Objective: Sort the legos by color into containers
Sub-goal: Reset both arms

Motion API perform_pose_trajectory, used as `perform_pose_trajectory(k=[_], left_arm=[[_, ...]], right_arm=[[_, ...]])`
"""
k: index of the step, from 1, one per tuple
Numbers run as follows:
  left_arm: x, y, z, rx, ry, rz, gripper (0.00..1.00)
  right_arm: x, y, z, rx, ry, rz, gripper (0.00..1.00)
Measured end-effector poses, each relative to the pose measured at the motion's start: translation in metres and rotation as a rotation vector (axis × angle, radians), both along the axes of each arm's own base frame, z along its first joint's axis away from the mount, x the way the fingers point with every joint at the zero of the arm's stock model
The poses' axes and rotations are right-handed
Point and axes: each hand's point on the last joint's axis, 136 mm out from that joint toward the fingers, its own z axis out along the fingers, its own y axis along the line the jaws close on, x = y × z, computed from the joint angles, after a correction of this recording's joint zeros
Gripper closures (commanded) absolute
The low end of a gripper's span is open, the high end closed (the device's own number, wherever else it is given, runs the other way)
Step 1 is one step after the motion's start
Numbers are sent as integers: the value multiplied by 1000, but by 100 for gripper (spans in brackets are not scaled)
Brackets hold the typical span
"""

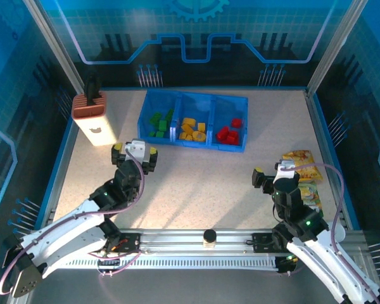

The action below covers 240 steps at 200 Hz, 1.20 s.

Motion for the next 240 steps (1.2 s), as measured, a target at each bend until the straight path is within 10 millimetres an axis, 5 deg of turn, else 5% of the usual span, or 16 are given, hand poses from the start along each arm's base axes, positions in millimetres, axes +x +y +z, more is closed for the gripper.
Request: perform_pose_trajectory(k=[146,240], left_arm=[[-7,28,-49,108,6,116,1],[-12,40,-82,111,57,150,1]], right_arm=[[3,-40,11,-138,-160,-208,0],[8,-36,-18,-239,-114,-173,0]])
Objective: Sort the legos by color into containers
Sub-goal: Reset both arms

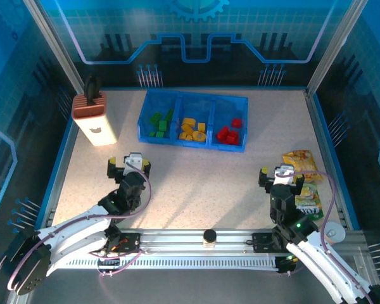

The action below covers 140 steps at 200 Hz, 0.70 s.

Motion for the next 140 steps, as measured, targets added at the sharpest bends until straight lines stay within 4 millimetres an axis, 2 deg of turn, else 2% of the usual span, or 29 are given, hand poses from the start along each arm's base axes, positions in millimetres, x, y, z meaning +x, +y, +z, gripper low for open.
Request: perform_pose_trajectory(k=[83,140], left_arm=[[1,9,-6,-14,9,38,1],[0,14,3,-47,-34,55,1]], right_arm=[[3,-7,4,24,-47,-41,0],[6,-20,1,44,-70,-97,0]])
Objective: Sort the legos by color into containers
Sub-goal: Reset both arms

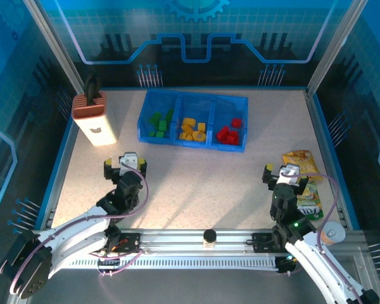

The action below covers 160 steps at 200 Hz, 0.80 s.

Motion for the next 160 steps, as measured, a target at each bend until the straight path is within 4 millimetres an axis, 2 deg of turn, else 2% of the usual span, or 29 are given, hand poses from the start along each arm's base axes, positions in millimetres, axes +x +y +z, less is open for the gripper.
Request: perform_pose_trajectory(k=[54,107,160], left_arm=[[2,9,-1,-18,-13,23,1],[9,15,-3,-42,-25,39,1],[16,17,-10,-49,-12,41,1]], right_arm=[[12,-5,-9,4,26,-17,0],[25,-1,-29,-3,113,8,0],[48,5,-37,6,158,44,0]])
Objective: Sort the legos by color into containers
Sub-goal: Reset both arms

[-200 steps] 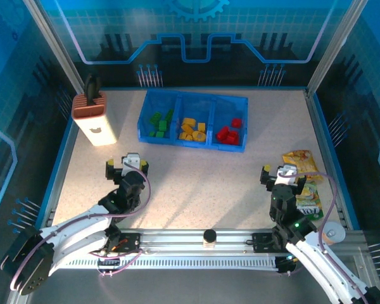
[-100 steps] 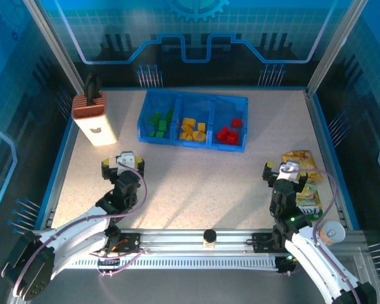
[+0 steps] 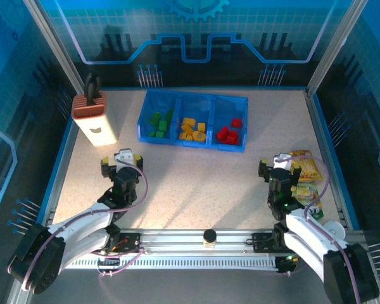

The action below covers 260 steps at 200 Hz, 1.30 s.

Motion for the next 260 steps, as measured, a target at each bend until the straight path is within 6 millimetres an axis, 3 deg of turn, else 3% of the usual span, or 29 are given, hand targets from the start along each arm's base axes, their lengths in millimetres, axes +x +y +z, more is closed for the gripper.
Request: perform_pose_trajectory(k=[57,157,260], left_arm=[[5,8,6,-31,-36,21,1],[18,13,-5,-58,-42,38,1],[36,6,-1,-31,-107,11,1]], right_arm=[[25,7,3,-9,-12,30,0],[51,14,10,-62,-74,69,0],[62,21,26,-86,-155,106,0]])
